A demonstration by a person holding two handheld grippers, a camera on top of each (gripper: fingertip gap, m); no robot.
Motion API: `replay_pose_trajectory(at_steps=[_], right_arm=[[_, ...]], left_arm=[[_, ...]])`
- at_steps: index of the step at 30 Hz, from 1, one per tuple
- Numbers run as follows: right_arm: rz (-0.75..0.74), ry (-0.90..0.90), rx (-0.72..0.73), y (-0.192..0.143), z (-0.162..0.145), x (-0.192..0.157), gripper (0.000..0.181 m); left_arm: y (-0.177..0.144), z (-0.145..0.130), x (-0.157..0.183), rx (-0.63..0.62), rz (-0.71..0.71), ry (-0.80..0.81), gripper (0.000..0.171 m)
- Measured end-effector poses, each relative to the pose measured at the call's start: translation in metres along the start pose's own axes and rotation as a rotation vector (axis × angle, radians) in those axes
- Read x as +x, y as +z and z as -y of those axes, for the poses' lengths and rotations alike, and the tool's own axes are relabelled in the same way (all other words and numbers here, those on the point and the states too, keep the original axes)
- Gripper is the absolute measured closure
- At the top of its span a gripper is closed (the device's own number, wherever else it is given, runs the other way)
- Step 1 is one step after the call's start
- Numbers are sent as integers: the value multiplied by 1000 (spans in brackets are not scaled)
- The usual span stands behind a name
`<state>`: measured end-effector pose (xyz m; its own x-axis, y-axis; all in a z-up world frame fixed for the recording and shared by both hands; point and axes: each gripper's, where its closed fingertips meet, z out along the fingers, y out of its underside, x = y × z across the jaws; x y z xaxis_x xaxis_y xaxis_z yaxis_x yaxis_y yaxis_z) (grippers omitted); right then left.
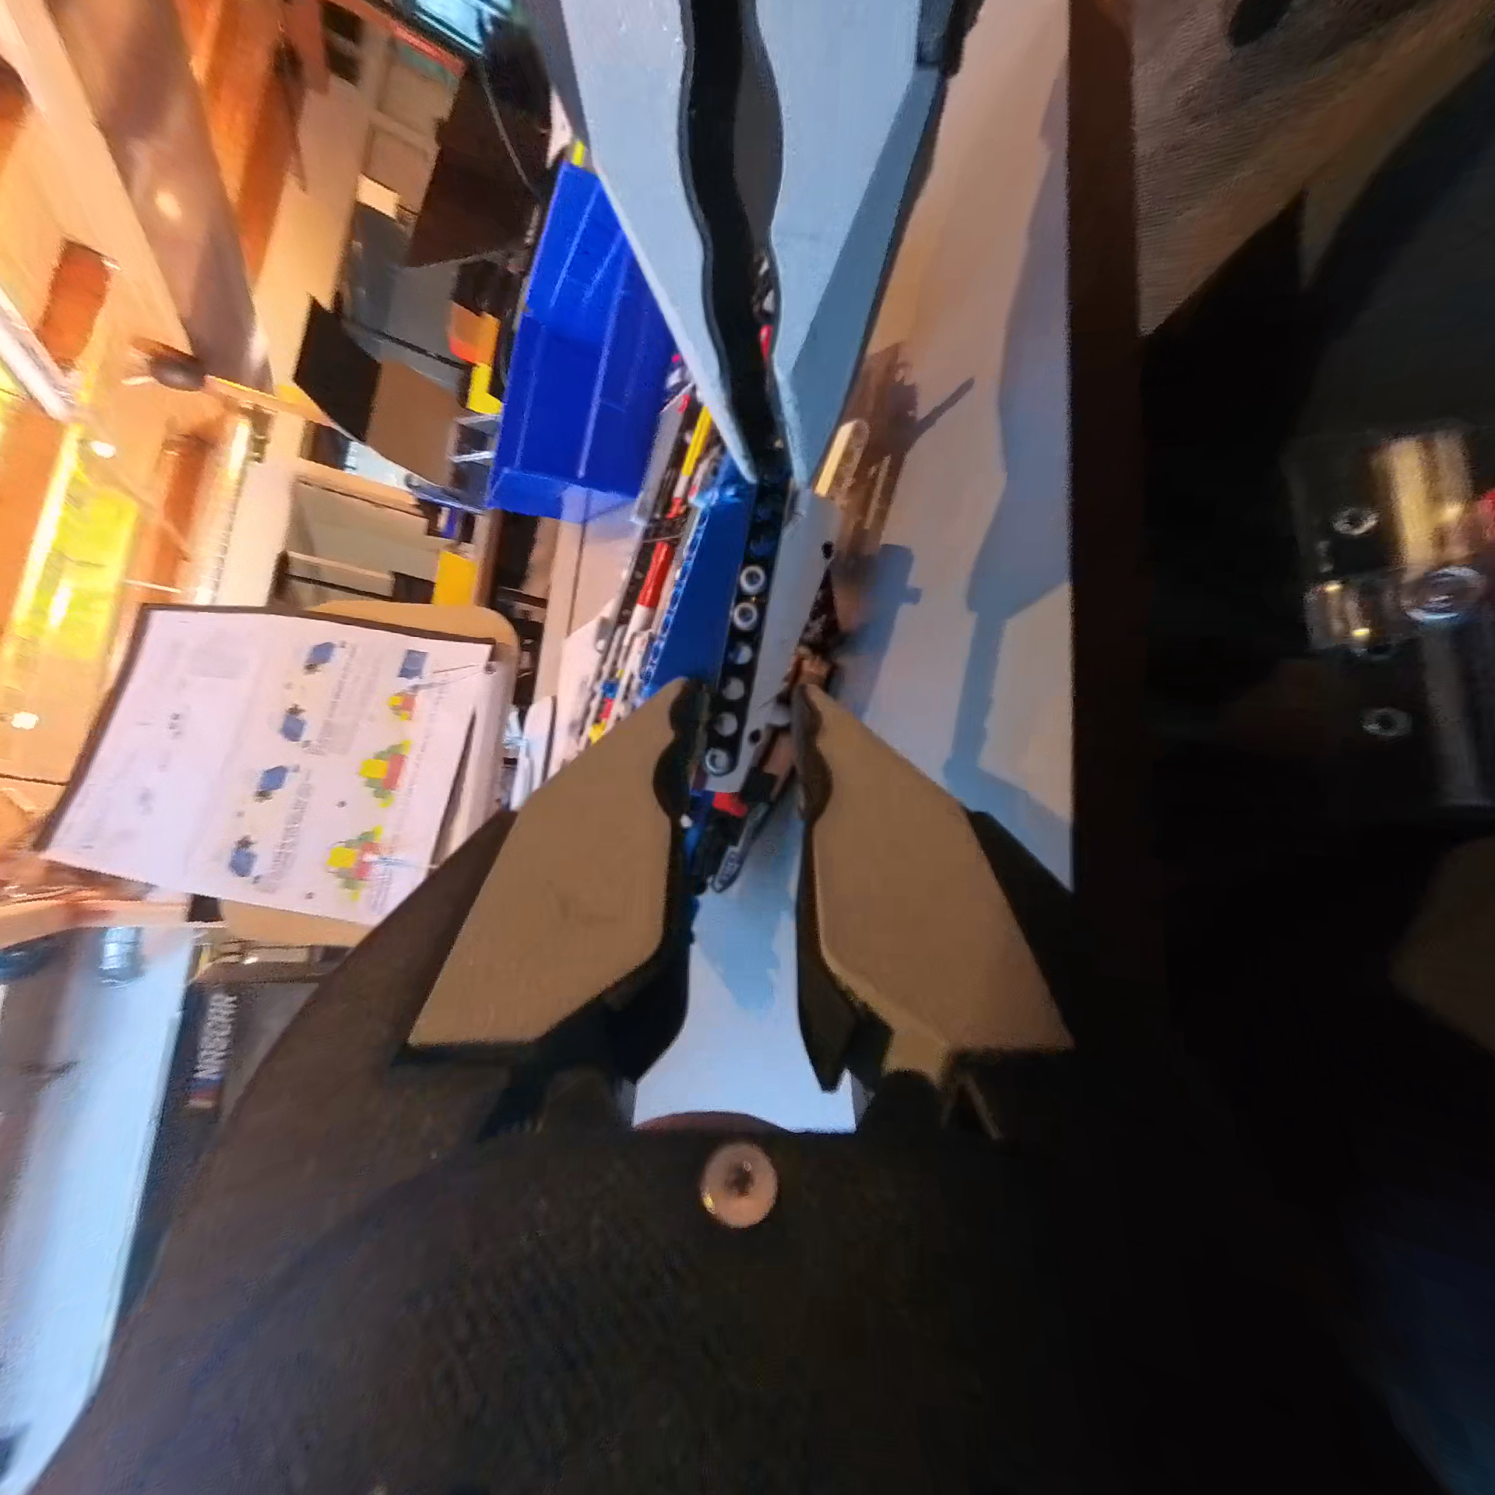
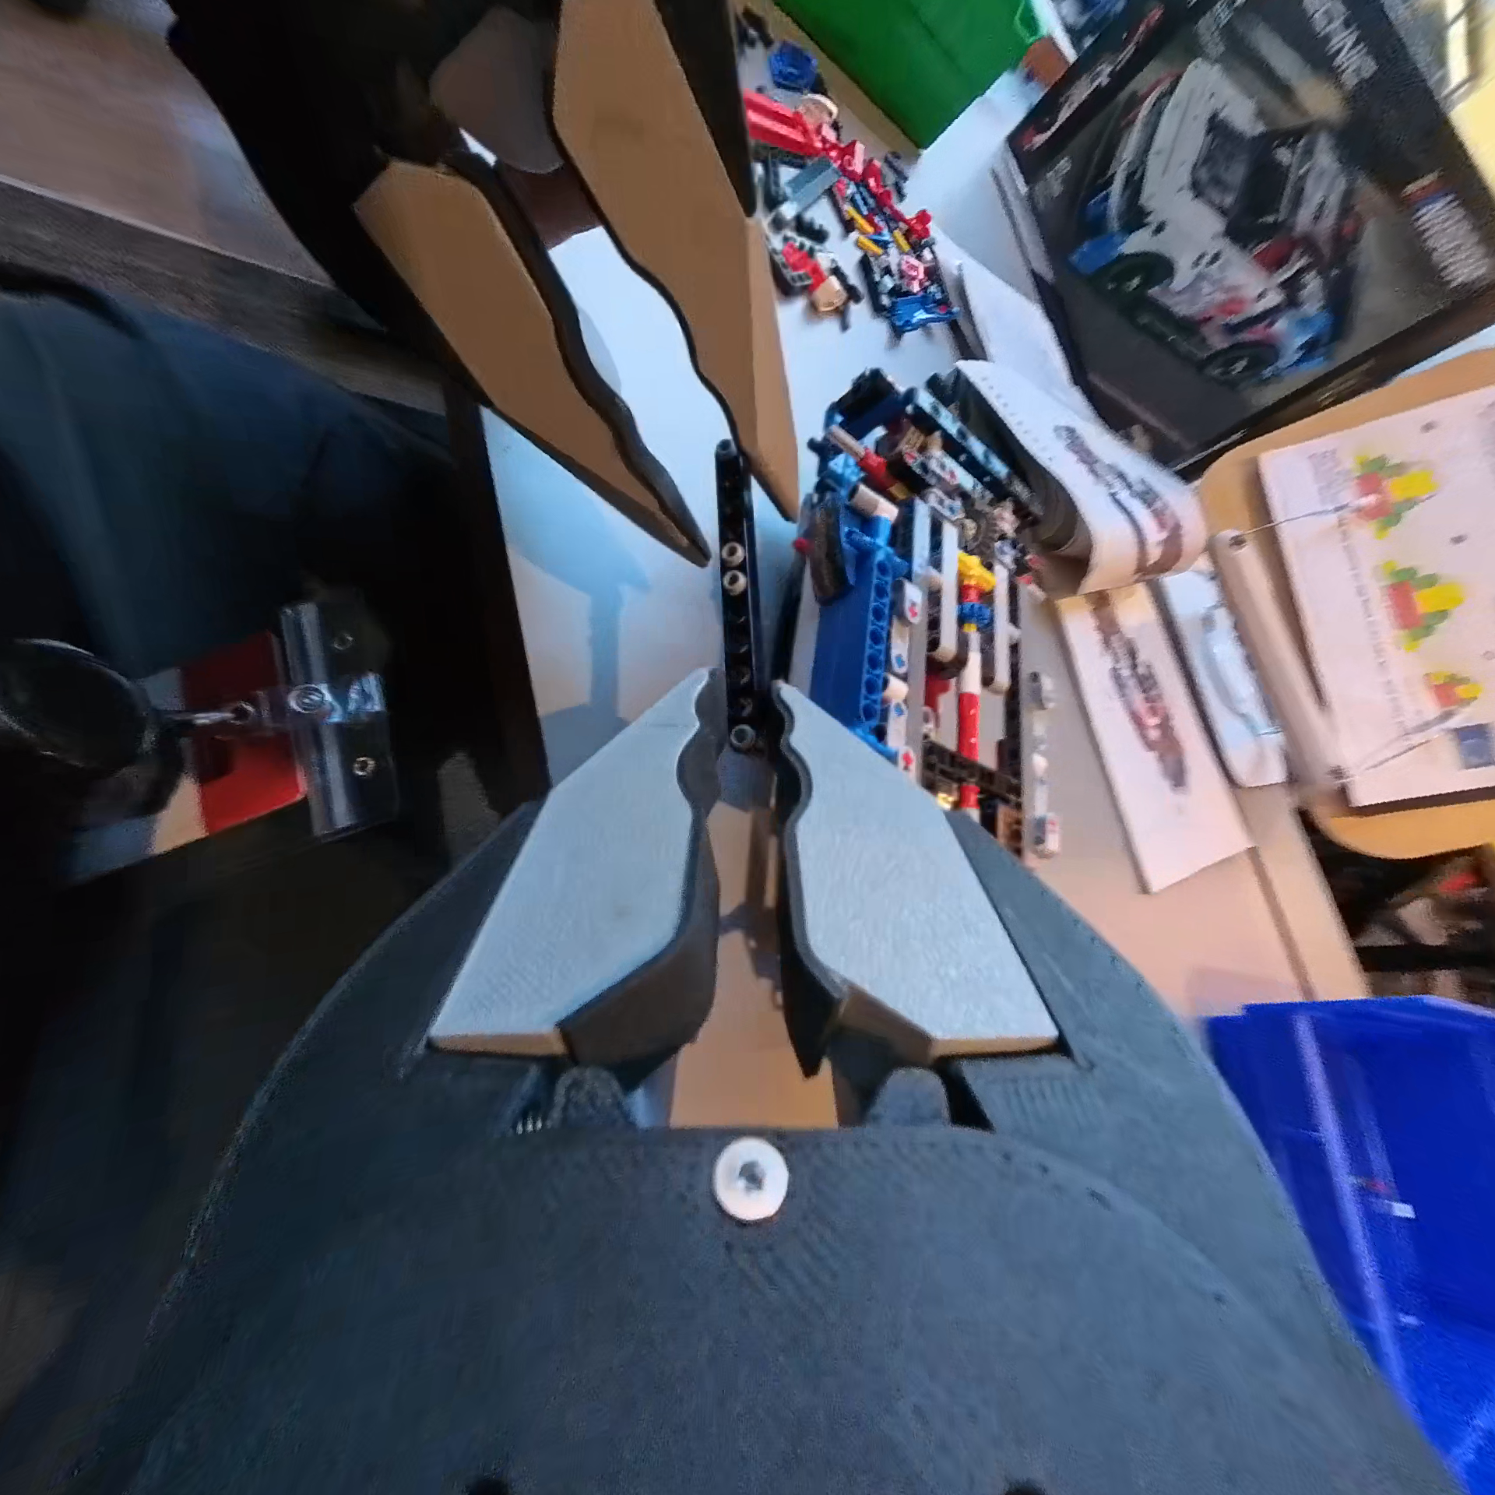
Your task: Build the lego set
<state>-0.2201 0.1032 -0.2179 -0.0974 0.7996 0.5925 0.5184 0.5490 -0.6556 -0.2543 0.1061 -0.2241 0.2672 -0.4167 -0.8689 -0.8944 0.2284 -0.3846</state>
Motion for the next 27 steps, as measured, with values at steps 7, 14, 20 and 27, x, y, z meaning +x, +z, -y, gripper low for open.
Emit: replay_pose_trajectory(at_steps=[7, 14, 20, 27], right_arm=[[148, 184, 46, -9, 7, -14, 174], [246, 349, 78, -9, 3, -25, 173], [228, 325, 94, -10, 5, -23, 173], [179, 239, 113, -11, 6, -22, 175]], left_arm=[[-4, 21, 12, 18, -78, -9, 154], [-6, 26, 27, 19, -257, -194, 164], [-8, 27, 28, 30, -334, -332, 164], [-4, 28, 27, 26, -362, -392, 161]])
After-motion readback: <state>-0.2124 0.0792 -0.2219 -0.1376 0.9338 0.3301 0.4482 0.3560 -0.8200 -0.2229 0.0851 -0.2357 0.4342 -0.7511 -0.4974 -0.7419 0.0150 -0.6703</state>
